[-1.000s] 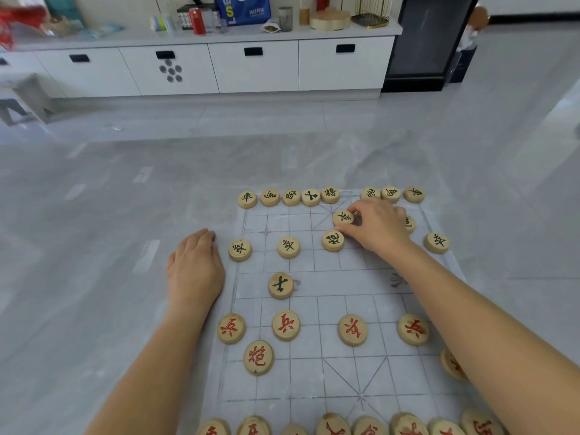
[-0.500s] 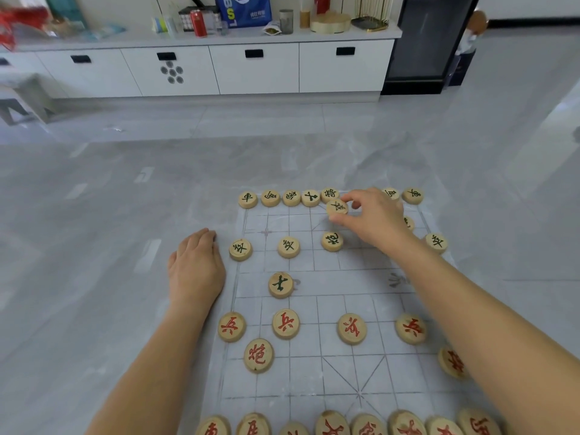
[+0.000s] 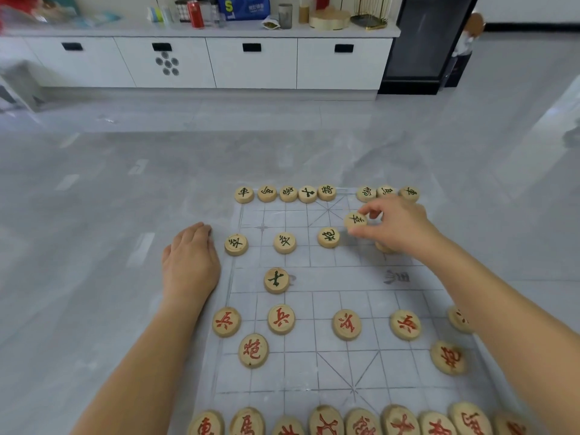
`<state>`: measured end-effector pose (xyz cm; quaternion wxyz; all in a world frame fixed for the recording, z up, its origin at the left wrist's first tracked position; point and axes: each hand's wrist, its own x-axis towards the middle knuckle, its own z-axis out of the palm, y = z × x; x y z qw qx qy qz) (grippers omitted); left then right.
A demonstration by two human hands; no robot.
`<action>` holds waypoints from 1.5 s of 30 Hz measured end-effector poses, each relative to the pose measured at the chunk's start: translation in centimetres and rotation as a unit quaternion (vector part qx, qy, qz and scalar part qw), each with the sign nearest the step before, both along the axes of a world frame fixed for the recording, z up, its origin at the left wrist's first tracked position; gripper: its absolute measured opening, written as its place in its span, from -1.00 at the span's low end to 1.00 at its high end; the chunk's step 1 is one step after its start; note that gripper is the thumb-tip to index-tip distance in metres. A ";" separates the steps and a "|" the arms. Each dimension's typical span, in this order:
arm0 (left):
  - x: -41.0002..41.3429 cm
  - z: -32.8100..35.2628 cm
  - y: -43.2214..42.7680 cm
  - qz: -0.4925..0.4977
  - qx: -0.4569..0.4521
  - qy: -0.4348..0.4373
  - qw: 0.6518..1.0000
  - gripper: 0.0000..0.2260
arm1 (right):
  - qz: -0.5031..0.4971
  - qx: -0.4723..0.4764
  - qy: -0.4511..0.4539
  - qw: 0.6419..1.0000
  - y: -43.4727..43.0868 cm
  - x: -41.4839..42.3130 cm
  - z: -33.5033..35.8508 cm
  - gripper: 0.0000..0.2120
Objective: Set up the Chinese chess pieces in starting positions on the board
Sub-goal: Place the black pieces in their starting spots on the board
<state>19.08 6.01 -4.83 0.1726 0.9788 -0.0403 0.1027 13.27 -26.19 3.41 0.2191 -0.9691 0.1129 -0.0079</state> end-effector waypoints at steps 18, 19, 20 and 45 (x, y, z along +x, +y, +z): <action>0.0 0.0 0.0 0.005 0.003 0.005 1.000 -0.66 | 0.001 -0.055 -0.019 0.998 4.4 1.0 -3.3 -0.48; 0.0 0.0 0.0 0.005 0.002 0.005 1.000 -0.66 | -0.005 -0.059 -0.026 0.998 4.7 1.6 -3.4 -0.54; 0.0 0.0 0.0 0.005 0.001 0.004 1.000 -0.66 | -0.010 -0.068 -0.027 0.997 5.1 2.1 -3.4 -0.60; 0.0 -0.2 0.0 -0.003 -0.005 -0.002 1.000 -0.65 | -0.011 0.057 -0.042 0.997 5.8 1.8 0.2 -0.49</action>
